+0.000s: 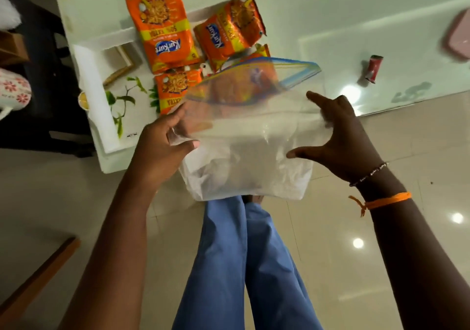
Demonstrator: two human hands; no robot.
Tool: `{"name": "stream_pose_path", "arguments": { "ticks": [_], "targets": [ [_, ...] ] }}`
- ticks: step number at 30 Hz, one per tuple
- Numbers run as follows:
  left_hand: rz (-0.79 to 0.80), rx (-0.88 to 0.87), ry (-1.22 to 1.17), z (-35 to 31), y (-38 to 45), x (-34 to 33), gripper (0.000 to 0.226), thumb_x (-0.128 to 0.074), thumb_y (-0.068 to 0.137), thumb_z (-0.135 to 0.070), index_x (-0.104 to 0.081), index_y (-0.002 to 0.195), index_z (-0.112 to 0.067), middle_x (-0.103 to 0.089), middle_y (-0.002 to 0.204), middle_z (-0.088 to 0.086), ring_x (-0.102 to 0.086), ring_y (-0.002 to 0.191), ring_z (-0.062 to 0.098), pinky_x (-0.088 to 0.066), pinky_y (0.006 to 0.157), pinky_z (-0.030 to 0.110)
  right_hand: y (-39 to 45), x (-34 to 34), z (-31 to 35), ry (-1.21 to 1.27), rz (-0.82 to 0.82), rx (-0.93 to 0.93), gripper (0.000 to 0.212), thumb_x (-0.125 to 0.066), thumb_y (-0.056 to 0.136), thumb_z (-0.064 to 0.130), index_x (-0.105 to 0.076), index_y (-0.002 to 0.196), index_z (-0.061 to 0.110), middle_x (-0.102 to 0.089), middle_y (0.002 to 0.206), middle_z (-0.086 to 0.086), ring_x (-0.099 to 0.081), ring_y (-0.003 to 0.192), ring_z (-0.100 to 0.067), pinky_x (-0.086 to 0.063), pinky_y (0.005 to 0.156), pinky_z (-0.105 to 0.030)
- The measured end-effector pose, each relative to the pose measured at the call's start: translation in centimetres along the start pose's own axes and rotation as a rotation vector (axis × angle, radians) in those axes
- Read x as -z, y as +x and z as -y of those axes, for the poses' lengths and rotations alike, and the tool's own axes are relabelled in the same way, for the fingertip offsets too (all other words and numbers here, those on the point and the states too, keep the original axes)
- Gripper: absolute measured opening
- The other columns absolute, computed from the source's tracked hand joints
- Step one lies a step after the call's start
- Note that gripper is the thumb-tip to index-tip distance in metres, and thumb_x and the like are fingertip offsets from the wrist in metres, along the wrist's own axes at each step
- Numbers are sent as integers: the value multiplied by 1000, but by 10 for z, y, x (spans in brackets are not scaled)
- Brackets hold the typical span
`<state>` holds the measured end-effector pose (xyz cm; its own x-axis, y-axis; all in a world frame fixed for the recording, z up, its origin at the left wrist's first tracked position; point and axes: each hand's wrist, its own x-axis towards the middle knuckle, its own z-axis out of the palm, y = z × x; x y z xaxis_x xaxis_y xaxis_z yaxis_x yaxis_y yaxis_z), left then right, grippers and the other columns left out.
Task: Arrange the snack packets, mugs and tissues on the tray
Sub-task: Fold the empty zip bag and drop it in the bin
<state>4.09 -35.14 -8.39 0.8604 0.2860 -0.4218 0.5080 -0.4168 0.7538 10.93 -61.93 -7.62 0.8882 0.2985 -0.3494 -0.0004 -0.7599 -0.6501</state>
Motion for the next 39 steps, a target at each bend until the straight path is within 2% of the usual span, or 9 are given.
{"name": "stream_pose_path", "arguments": {
  "ticks": [6, 10, 13, 16, 20, 26, 30, 33, 39],
  "targets": [
    [-135, -103, 176, -33, 24, -9, 17, -66, 79, -3, -69, 94, -9, -52, 104, 2, -53, 82, 0, -34, 71, -6, -12, 8, 6, -164, -313, 131, 19, -81, 62, 22, -67, 65, 8, -56, 95, -15, -35, 92, -22, -25, 73, -19],
    [-315, 177, -152, -59, 34, -24, 41, -62, 84, -23, -50, 123, -18, -41, 136, 9, -48, 120, 23, -45, 99, 38, -15, 5, 27, -160, -482, 288, 17, -70, 67, 9, -54, 61, 7, -60, 82, -16, -48, 78, -28, -32, 66, -31],
    [73, 510, -623, -86, 24, -32, 77, -52, 67, -66, -39, 136, -34, -48, 139, 1, -55, 116, 28, -44, 94, 52, -20, -8, 51, -250, -542, 355, 20, -56, 75, 0, -44, 70, 14, -59, 68, -12, -41, 65, -27, -28, 59, -34],
    [484, 621, -901, -112, 13, -39, 56, -54, 64, -59, -73, 99, -18, -73, 101, 5, -70, 87, 20, -56, 69, 31, -28, -21, 71, -290, -459, 413, 27, -60, 72, -2, -42, 78, 17, -68, 79, -7, -41, 71, -23, -28, 60, -32],
    [328, 569, -880, -118, 28, -62, 22, -56, 86, -14, -68, 101, -3, -72, 77, 5, -69, 65, 15, -54, 53, 23, -37, -17, 80, -273, -230, 334, 16, -68, 75, 30, -58, 78, 17, -67, 85, 0, -56, 70, -23, -36, 62, -32],
    [647, 368, -797, -133, 56, -83, 48, -49, 87, -6, -47, 133, -19, -71, 109, 2, -70, 92, 25, -57, 73, 44, -26, 43, 45, 83, -653, -189, 46, -65, 75, 44, -57, 113, 19, -51, 108, 4, -50, 99, -22, -44, 84, -33],
    [930, 359, -691, -148, 61, -113, 53, -52, 84, -12, -45, 135, -24, -61, 128, 9, -62, 110, 34, -58, 77, 40, -9, 73, -23, 587, -296, -627, 88, -72, 66, 46, -34, 138, 16, -46, 133, -4, -47, 121, -23, -42, 103, -43],
    [1026, 394, -636, -158, 63, -140, 56, -53, 81, -12, -45, 135, -24, -58, 132, 11, -58, 115, 35, -58, 76, 36, -10, 84, -60, 1019, -22, -541, 68, -67, 62, 41, -55, 115, 0, -61, 95, -6, -58, 92, -19, -48, 81, -32],
    [1011, 409, -492, -186, 60, -212, 54, -54, 78, -1, -50, 128, -19, -68, 111, 4, -67, 96, 17, -55, 82, 32, -36, 110, -134, 1452, -91, -558, 24, -62, 67, 11, -64, 91, 11, -74, 66, 1, -69, 56, -11, -56, 52, -21]
  ]
}}
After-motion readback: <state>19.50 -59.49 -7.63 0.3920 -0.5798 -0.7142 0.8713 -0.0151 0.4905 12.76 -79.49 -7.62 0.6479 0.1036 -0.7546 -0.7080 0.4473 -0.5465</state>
